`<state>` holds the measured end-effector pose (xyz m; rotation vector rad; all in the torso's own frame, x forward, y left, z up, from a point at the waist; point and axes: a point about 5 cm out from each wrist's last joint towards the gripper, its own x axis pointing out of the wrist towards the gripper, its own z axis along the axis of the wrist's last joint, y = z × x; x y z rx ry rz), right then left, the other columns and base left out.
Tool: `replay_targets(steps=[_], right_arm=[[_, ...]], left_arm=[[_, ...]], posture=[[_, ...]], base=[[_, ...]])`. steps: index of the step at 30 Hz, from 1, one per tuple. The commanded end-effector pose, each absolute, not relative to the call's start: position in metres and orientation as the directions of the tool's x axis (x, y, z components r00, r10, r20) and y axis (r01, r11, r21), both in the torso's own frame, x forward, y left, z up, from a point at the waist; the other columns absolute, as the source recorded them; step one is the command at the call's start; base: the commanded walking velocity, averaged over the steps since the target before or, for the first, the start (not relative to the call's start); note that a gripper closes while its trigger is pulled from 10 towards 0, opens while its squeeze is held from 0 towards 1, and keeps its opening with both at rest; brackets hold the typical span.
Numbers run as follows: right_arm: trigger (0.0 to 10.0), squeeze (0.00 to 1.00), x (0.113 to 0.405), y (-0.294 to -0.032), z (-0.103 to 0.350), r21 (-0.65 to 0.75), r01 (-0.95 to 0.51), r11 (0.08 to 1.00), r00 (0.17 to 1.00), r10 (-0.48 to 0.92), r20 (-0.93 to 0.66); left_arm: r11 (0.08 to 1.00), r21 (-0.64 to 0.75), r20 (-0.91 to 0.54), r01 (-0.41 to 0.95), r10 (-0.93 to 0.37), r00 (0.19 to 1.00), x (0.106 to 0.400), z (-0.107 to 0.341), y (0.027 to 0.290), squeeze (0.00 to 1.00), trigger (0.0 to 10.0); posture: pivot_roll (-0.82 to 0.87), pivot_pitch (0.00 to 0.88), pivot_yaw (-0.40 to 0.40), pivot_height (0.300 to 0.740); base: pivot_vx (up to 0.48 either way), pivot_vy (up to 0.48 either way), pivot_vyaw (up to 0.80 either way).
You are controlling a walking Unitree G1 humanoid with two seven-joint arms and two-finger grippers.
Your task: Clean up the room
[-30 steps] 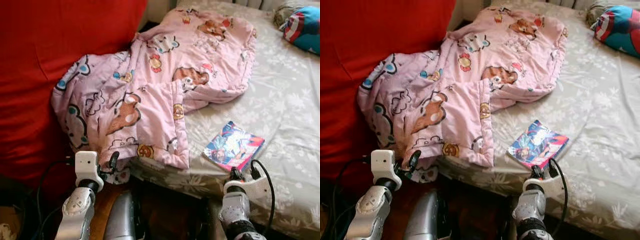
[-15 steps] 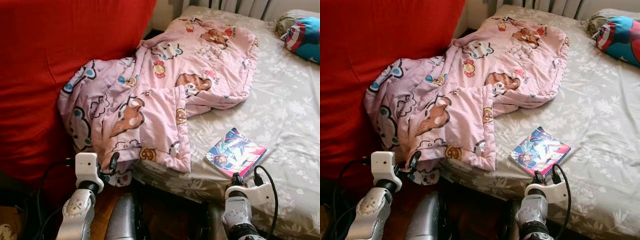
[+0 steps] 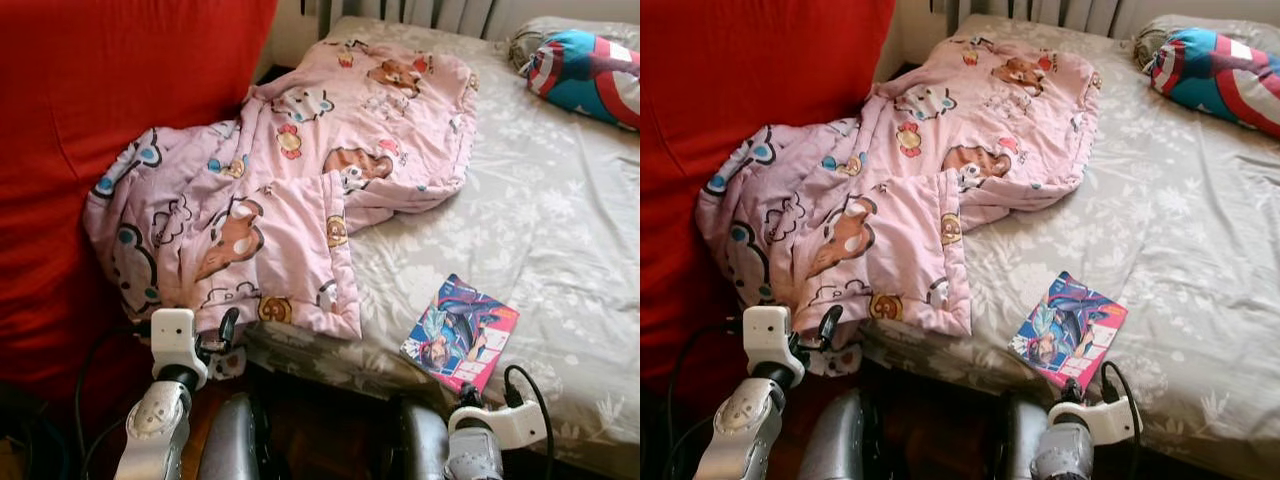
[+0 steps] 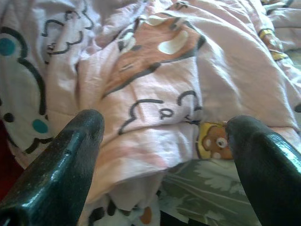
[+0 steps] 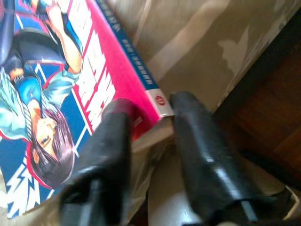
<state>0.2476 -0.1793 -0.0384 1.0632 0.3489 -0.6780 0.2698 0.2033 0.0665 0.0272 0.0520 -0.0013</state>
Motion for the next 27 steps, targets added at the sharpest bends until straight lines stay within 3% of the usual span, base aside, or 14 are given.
replay_targets(steps=[1,13,23,26,27], right_arm=[[0.0,0.00,0.249,-0.178,-0.037,0.685,0.649,0.331,0.759,-0.338,-0.557],[0.0,0.00,0.252,-0.178,-0.034,0.694,0.624,0.361,0.781,-0.333,-0.529],[0.0,0.00,0.262,-0.177,-0.022,0.672,0.529,0.519,0.849,-0.307,-0.431],[0.0,0.00,0.266,-0.174,-0.019,0.691,0.501,0.521,0.865,-0.289,-0.409],[4.9,0.00,0.266,-0.174,-0.019,0.695,0.504,0.513,0.864,-0.290,-0.412]], left_arm=[[0.999,0.045,-0.071,0.005,-0.002,0.997,0.267,0.062,0.204,0.00,10.0],[0.998,0.064,-0.075,0.011,-0.007,0.997,0.266,0.060,0.204,0.00,10.0],[0.998,0.069,-0.079,0.011,-0.006,0.997,0.266,0.059,0.204,0.00,10.0],[0.998,0.069,-0.080,0.012,-0.006,0.997,0.267,0.059,0.203,0.00,10.0],[0.998,0.069,-0.080,0.012,-0.006,0.997,0.267,0.059,0.203,0.00,10.0]], posture=[[0.03,0.151,-0.044,0.580],[0.03,0.155,-0.043,0.580],[0.03,0.151,-0.042,0.580],[0.03,0.151,-0.043,0.580],[0.03,0.151,-0.043,0.580]], base=[[0.000,0.000,0.00],[0.000,0.000,0.00],[0.000,0.000,0.00],[0.000,0.000,0.00],[0.000,0.000,0.00]])
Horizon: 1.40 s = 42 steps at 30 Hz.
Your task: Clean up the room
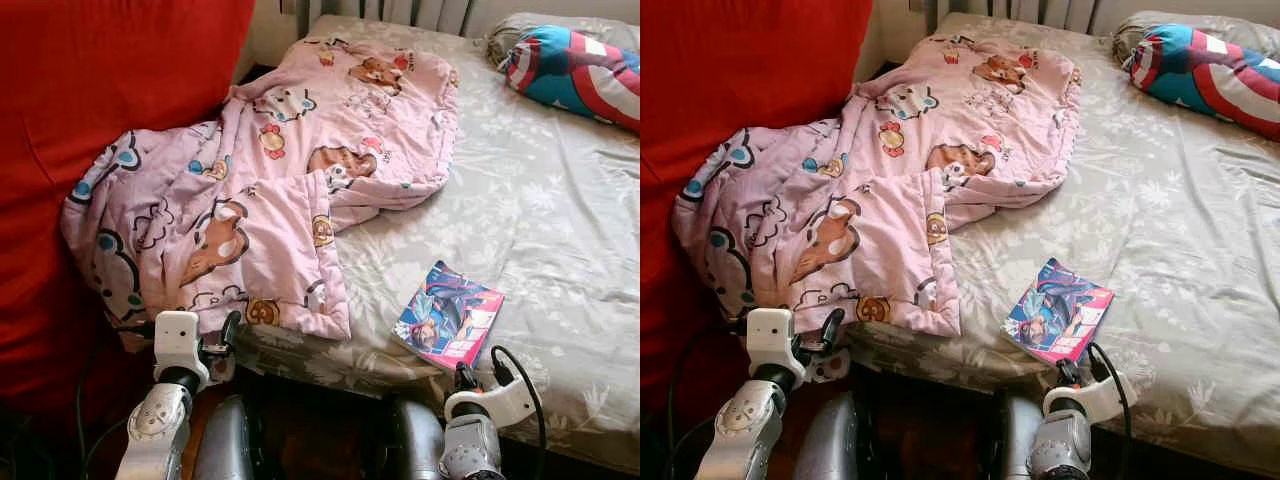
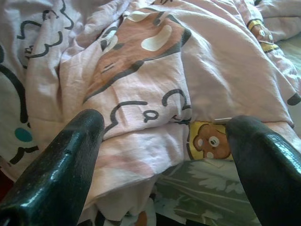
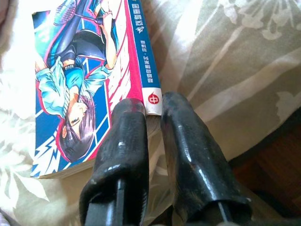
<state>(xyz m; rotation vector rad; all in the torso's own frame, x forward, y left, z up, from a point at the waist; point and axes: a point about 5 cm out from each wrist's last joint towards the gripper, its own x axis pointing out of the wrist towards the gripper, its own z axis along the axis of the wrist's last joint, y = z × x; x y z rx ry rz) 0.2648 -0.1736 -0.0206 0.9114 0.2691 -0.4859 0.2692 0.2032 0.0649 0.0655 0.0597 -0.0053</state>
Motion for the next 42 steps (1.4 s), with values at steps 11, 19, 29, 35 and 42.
replay_targets(steps=[11,19,29,35,42], right_arm=[[10.0,1.00,0.243,-0.185,-0.041,0.679,0.628,0.381,0.778,-0.322,-0.539],[10.0,1.00,0.239,-0.184,-0.044,0.722,0.603,0.341,0.798,-0.285,-0.531],[10.0,1.00,0.252,-0.191,-0.030,0.829,0.462,0.314,0.880,-0.276,-0.386],[10.0,1.00,0.253,-0.192,-0.027,0.859,0.414,0.301,0.900,-0.274,-0.338],[10.0,0.31,0.257,-0.192,-0.023,0.863,0.394,0.316,0.910,-0.265,-0.319]], left_arm=[[0.997,0.077,-0.085,0.010,-0.003,0.996,0.263,0.059,0.206,0.00,10.0],[0.996,0.091,-0.098,0.018,-0.010,0.995,0.256,0.058,0.209,0.00,10.0],[0.994,0.104,-0.117,0.034,-0.022,0.993,0.247,0.056,0.211,0.00,10.0],[0.994,0.106,-0.120,0.040,-0.027,0.992,0.247,0.057,0.211,0.00,10.0],[0.994,0.103,-0.119,0.043,-0.031,0.992,0.248,0.058,0.210,0.00,10.0]], posture=[[0.03,0.170,-0.037,0.580],[0.04,0.195,-0.023,0.580],[0.05,0.226,-0.004,0.580],[0.06,0.226,-0.001,0.580],[0.05,0.220,-0.004,0.580]], base=[[0.000,0.000,0.00],[0.000,0.000,0.00],[0.000,0.000,0.00],[0.000,0.000,0.00],[0.000,0.000,0.00]])
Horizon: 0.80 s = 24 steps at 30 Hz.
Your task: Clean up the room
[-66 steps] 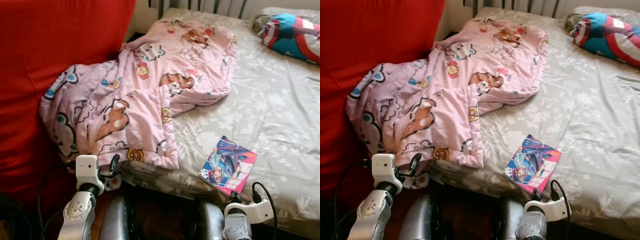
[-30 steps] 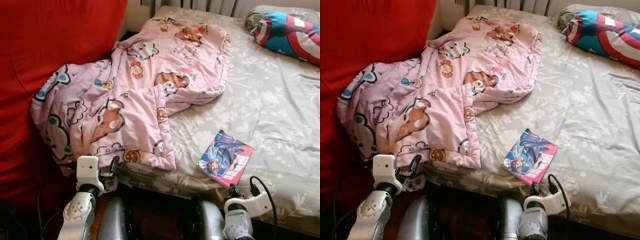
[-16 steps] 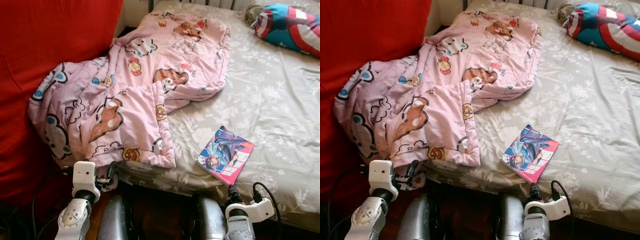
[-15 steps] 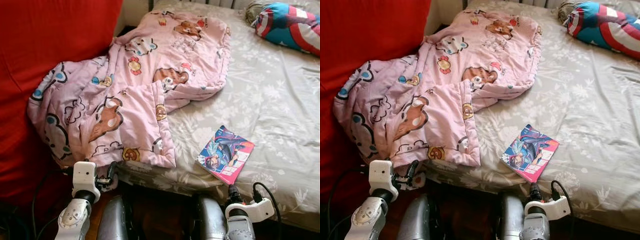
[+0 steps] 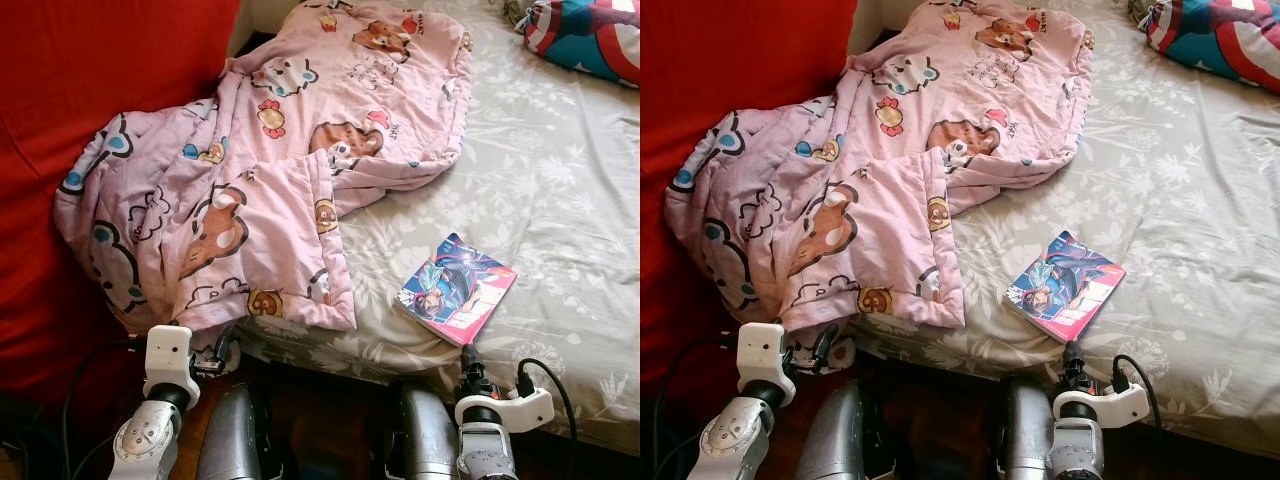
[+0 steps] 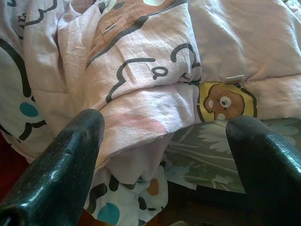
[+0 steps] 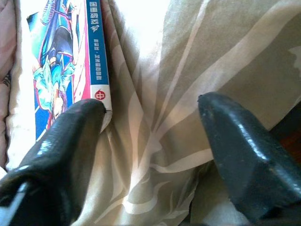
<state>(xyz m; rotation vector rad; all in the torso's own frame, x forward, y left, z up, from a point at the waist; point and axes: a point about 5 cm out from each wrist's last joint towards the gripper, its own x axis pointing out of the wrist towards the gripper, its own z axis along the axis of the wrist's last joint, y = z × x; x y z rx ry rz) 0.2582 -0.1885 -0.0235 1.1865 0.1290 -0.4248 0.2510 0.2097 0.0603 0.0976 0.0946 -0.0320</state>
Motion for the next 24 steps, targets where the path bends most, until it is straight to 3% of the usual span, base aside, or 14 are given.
replay_targets(steps=[1,2,10,18,24], right_arm=[[10.0,0.04,0.257,-0.192,-0.024,0.860,0.400,0.317,0.908,-0.266,-0.324],[10.0,0.00,0.256,-0.192,-0.025,0.855,0.417,0.309,0.900,-0.272,-0.340],[10.0,0.00,0.244,-0.182,-0.035,0.841,0.459,0.286,0.880,-0.275,-0.387],[10.0,0.00,0.273,-0.174,-0.004,0.917,0.242,0.318,0.960,-0.212,-0.180],[10.0,0.00,0.279,-0.179,0.003,0.922,0.218,0.319,0.963,-0.223,-0.150]], left_arm=[[0.994,0.102,-0.119,0.043,-0.031,0.992,0.248,0.058,0.210,0.00,10.0],[0.994,0.102,-0.119,0.044,-0.031,0.992,0.248,0.058,0.210,0.00,10.0],[0.994,0.102,-0.118,0.039,-0.027,0.993,0.248,0.058,0.211,0.00,10.0],[0.994,0.102,-0.116,0.037,-0.025,0.993,0.248,0.059,0.211,0.00,10.0],[0.994,0.103,-0.120,0.036,-0.024,0.992,0.246,0.058,0.212,0.00,10.0]], posture=[[0.06,0.219,-0.005,0.580],[0.06,0.219,-0.006,0.580],[0.05,0.215,-0.010,0.580],[0.06,0.217,-0.009,0.580],[0.06,0.223,-0.009,0.580]], base=[[0.000,0.000,0.00],[0.000,0.000,0.00],[0.000,0.000,0.00],[0.000,0.000,0.00],[0.000,0.000,0.00]])
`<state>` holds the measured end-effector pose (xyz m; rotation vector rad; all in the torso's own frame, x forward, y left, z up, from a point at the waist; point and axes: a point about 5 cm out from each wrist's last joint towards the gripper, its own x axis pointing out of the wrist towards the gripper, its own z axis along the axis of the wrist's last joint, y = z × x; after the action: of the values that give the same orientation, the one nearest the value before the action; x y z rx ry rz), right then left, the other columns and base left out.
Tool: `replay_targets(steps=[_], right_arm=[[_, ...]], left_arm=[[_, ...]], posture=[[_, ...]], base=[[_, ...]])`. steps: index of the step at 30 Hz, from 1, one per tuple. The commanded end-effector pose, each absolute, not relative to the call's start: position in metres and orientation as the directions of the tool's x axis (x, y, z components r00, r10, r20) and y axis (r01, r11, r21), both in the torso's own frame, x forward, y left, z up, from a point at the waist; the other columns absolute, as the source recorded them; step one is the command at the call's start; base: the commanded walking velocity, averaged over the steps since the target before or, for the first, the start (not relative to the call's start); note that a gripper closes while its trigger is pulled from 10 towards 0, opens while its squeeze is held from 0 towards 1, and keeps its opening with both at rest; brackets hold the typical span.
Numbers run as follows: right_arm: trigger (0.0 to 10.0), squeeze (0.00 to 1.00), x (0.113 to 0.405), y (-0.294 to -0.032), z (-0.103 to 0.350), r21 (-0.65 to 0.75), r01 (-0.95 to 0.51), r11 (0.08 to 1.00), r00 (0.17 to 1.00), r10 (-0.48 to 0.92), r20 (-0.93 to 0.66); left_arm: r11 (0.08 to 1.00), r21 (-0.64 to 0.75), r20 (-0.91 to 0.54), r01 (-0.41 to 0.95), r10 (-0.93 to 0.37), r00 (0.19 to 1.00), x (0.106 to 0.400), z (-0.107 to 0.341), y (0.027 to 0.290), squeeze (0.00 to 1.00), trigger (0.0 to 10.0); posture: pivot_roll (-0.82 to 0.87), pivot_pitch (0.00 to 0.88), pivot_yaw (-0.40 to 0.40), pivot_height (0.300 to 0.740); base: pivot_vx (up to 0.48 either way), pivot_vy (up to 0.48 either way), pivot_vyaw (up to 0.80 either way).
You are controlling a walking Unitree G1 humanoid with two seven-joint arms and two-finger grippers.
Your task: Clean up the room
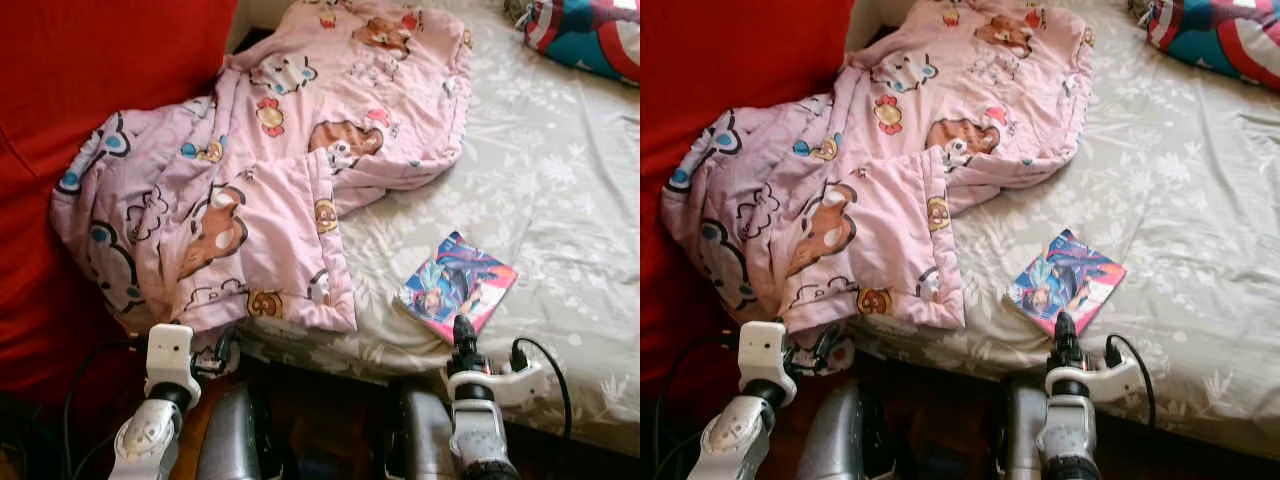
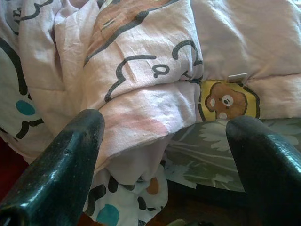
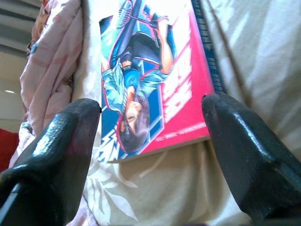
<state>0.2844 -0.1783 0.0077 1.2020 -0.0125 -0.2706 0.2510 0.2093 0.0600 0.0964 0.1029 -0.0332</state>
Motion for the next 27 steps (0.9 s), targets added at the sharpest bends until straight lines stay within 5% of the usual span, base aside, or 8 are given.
replay_targets(steps=[1,17,27], right_arm=[[10.0,0.00,0.280,-0.181,0.004,0.922,0.218,0.321,0.963,-0.225,-0.149],[10.0,0.00,0.286,-0.212,0.013,0.914,0.230,0.334,0.948,-0.289,-0.133],[10.0,0.00,0.303,-0.206,0.025,0.931,0.175,0.321,0.965,-0.245,-0.097]], left_arm=[[0.994,0.103,-0.121,0.037,-0.025,0.992,0.246,0.058,0.211,0.00,10.0],[0.993,0.110,-0.146,0.042,-0.026,0.989,0.230,0.056,0.214,0.00,10.0],[0.992,0.122,-0.170,0.041,-0.020,0.985,0.218,0.056,0.217,0.00,10.0]], posture=[[0.06,0.225,-0.008,0.580],[0.07,0.276,0.003,0.580],[0.09,0.312,0.014,0.580]], base=[[0.000,0.000,0.00],[0.000,0.000,0.00],[0.000,0.000,0.00]])
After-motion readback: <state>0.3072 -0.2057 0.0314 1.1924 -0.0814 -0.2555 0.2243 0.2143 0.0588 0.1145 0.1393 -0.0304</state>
